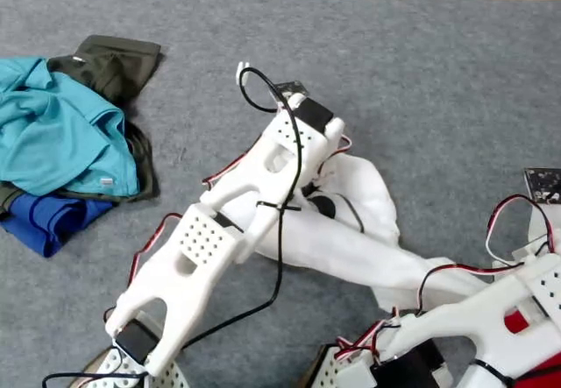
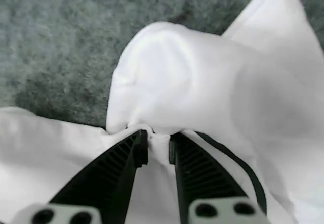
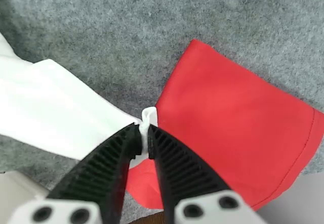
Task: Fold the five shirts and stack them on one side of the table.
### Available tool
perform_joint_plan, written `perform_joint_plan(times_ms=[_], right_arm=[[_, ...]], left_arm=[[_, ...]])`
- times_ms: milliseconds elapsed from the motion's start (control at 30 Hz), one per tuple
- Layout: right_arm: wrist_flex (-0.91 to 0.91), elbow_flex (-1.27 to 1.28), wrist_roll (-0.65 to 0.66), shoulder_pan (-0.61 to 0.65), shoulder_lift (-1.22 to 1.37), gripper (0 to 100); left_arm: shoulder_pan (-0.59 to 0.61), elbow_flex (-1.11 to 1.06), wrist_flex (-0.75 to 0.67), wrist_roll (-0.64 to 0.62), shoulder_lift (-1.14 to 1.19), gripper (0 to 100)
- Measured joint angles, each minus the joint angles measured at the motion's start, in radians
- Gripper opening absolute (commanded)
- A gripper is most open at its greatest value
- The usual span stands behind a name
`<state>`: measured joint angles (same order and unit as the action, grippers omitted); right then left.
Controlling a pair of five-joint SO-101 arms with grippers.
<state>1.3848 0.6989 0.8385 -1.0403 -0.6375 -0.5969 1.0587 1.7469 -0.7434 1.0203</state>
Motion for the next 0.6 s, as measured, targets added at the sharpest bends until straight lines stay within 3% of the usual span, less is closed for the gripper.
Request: perform_joint_plan(times_ms=[400, 600], right_arm=[[0.000, 0.000, 0.000, 0.000, 0.000, 0.4], [0.000, 0.000, 0.000, 0.000, 0.000, 0.4]], left_arm=[[0.000, 0.000, 0.000, 0.000, 0.000, 8], [0.002, 0.003, 0.000, 0.000, 0.002, 14]])
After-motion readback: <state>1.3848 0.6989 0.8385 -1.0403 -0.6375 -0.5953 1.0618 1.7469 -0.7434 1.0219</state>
